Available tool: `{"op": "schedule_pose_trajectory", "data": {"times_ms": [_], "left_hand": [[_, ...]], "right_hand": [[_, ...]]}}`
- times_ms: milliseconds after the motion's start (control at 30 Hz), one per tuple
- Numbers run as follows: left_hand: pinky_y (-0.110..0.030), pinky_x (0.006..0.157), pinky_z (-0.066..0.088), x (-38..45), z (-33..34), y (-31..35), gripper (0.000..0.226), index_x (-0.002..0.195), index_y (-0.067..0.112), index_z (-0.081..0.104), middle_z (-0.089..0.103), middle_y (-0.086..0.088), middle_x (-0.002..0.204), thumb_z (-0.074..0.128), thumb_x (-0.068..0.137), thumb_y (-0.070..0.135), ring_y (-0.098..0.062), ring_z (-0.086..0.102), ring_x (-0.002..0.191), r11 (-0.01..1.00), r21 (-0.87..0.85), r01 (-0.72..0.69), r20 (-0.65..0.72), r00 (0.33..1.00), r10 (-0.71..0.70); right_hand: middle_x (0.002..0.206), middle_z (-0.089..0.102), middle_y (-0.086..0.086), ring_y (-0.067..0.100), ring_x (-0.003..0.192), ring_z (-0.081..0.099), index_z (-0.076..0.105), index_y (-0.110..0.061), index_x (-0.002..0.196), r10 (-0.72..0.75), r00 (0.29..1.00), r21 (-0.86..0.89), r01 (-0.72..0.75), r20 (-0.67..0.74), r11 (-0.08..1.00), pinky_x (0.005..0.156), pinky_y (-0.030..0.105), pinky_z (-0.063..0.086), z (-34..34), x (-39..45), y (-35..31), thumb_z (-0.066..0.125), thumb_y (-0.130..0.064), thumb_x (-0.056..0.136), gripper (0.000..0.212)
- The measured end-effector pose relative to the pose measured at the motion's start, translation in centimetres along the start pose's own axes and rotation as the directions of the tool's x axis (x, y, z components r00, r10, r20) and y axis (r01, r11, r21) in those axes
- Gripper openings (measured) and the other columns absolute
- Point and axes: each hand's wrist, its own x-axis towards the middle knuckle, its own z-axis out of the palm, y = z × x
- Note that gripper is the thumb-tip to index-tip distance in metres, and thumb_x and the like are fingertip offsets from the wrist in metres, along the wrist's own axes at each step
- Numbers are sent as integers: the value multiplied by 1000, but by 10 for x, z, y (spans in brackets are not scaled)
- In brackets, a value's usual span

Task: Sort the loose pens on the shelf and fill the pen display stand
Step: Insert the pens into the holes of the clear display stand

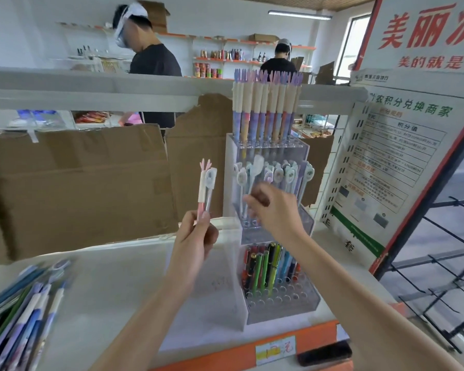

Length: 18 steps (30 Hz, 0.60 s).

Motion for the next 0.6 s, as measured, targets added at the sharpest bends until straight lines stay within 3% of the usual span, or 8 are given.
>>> {"op": "schedule_pose_trajectory", "data": {"times_ms": [67, 133, 300, 433, 500, 600], "left_hand": [[-14, 37, 19, -1, 1, 0, 26, 74, 13, 40, 44, 5, 51, 40, 100, 17, -4, 24, 37, 999, -32, 23, 14, 1000, -23], [-14, 37, 19, -2, 2, 0, 26, 73, 13, 40, 45, 5, 51, 40, 99, 16, -4, 24, 37, 999, -45, 17, 41, 999, -16], [-14, 39, 21, -4, 0, 1, 21, 77, 11, 46, 47, 6, 52, 43, 97, 17, -5, 28, 40, 998, -19, -60, 111, 992, 62], [-13, 39, 23, -4, 5, 5, 17, 83, 6, 50, 46, 7, 52, 44, 96, 15, -4, 29, 40, 996, -37, -77, 137, 987, 82], [-12, 39, 23, -5, 11, 7, 15, 85, 3, 51, 47, 7, 53, 45, 96, 13, -3, 30, 40, 996, -39, -79, 157, 984, 84], [-12, 41, 25, -7, 20, 7, 17, 82, 3, 53, 53, 6, 55, 45, 96, 9, -4, 32, 40, 996, -51, -79, 209, 974, 88]], "right_hand": [[64, 57, -2, 8, 55, 50, 56, -10, 75, -31, 999, -114, 35, 33, 993, 56, 19, 41, 9, -5, 5, 63, -23, 89, 20], [66, 49, -2, 12, 59, 44, 52, -11, 72, -59, 998, -187, 63, 28, 980, 58, 25, 35, 15, -7, 8, 64, -21, 88, 23], [82, 57, 0, 16, 73, 54, 57, -10, 83, 33, 996, -209, -15, 82, 978, 70, 26, 45, 11, -5, 2, 65, -30, 86, 22], [72, 60, -12, -3, 63, 54, 59, -26, 80, -3, 999, -32, 4, 46, 999, 58, 6, 40, -1, -20, -9, 63, -31, 87, 10], [66, 62, -9, -3, 58, 52, 63, -29, 77, -26, 996, 98, 18, 85, 995, 55, 8, 39, -4, -27, -18, 60, -32, 89, 13], [63, 57, -6, 1, 53, 46, 67, -22, 74, -56, 991, 140, 39, 118, 989, 53, 15, 36, -6, -31, -26, 61, -33, 88, 20]]}}
